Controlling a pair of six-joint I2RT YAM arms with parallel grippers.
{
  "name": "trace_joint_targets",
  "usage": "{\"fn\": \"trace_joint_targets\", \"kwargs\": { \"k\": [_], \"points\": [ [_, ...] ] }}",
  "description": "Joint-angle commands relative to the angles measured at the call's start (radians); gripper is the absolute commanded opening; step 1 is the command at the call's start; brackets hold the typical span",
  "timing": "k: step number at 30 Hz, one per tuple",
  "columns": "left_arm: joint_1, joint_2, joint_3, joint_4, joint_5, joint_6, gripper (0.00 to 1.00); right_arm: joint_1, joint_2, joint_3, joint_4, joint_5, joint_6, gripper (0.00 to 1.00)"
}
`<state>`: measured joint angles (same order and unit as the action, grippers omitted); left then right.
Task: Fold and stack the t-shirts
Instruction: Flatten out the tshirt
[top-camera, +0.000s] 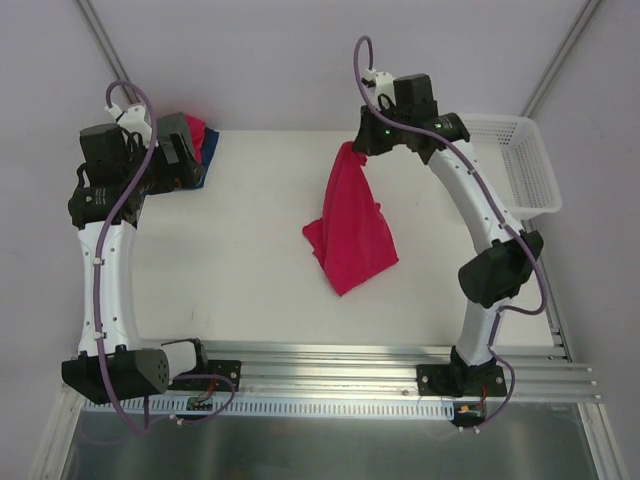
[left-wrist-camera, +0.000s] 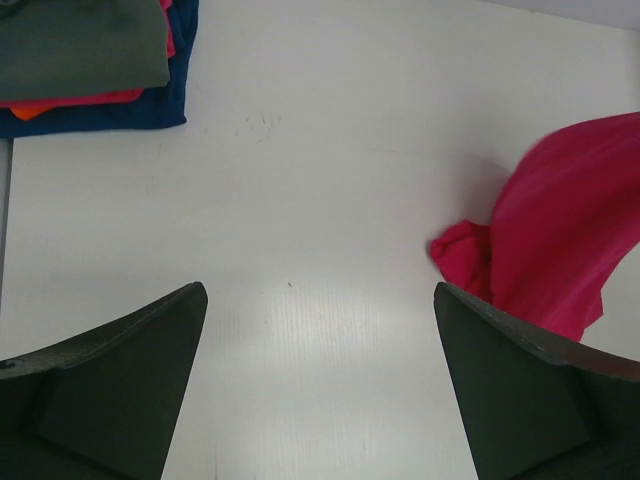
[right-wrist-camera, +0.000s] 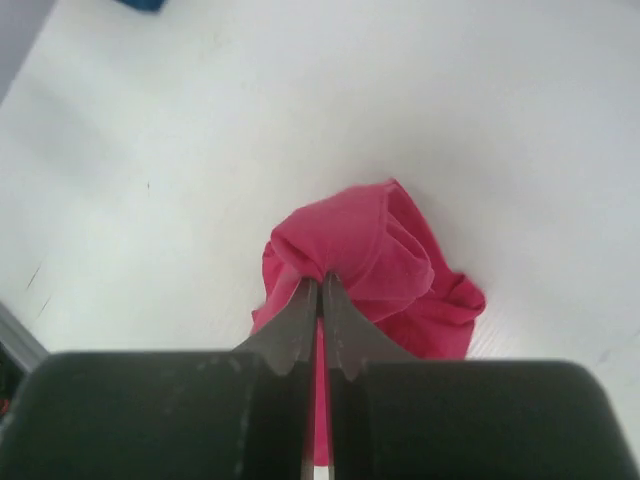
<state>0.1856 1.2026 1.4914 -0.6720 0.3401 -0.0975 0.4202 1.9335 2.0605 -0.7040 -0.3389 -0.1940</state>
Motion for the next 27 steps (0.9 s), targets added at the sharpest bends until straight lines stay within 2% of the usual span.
{"fn": "trace_joint_targets", "kwargs": {
  "k": [1,5,9,11,12,14,18,20,21,22,23,24,27],
  "points": [
    [0.015,-0.017,0.001,0.032,0.03,-0.024,0.99,0.034,-0.145,0.117,0.026,0.063,-0.133,0.01],
    [0.021,-0.006,0.012,0.032,0.004,-0.021,0.99,0.046,-0.206,0.197,0.053,0.092,-0.159,0.0],
    [0.026,0.002,0.004,0.037,0.02,-0.039,0.99,0.077,-0.263,0.297,0.097,0.044,-0.196,0.01],
    [0.028,0.0,0.001,0.04,0.027,-0.042,0.99,0.094,-0.303,0.288,0.104,0.0,-0.184,0.01],
    [0.031,0.0,0.0,0.04,0.023,-0.042,0.99,0.103,-0.317,0.271,0.101,-0.07,-0.151,0.01],
    [0.035,0.0,-0.002,0.04,0.017,-0.039,0.99,0.124,-0.378,0.207,0.1,-0.161,-0.049,0.0],
    [0.044,0.002,0.0,0.042,0.011,-0.039,0.99,0.184,-0.474,-0.139,0.066,-0.389,0.063,0.0],
    [0.046,0.006,0.006,0.041,0.007,-0.039,0.99,0.227,-0.502,-0.258,0.035,-0.432,0.079,0.01],
    [0.046,0.008,0.009,0.042,0.008,-0.038,0.99,0.244,-0.513,-0.325,-0.016,-0.43,0.041,0.11],
    [0.046,0.011,0.01,0.042,0.01,-0.039,0.99,0.258,-0.516,-0.347,-0.047,-0.417,0.019,0.38],
    [0.048,0.015,0.015,0.042,0.013,-0.041,0.99,0.275,-0.527,-0.391,-0.076,-0.402,-0.037,0.87],
    [0.048,0.015,0.02,0.042,0.013,-0.044,0.99,0.278,-0.536,-0.392,-0.075,-0.378,-0.048,0.97],
    [0.046,0.018,0.024,0.045,0.023,-0.053,0.99,0.25,-0.539,-0.439,-0.075,-0.261,-0.082,0.97]
  ]
}}
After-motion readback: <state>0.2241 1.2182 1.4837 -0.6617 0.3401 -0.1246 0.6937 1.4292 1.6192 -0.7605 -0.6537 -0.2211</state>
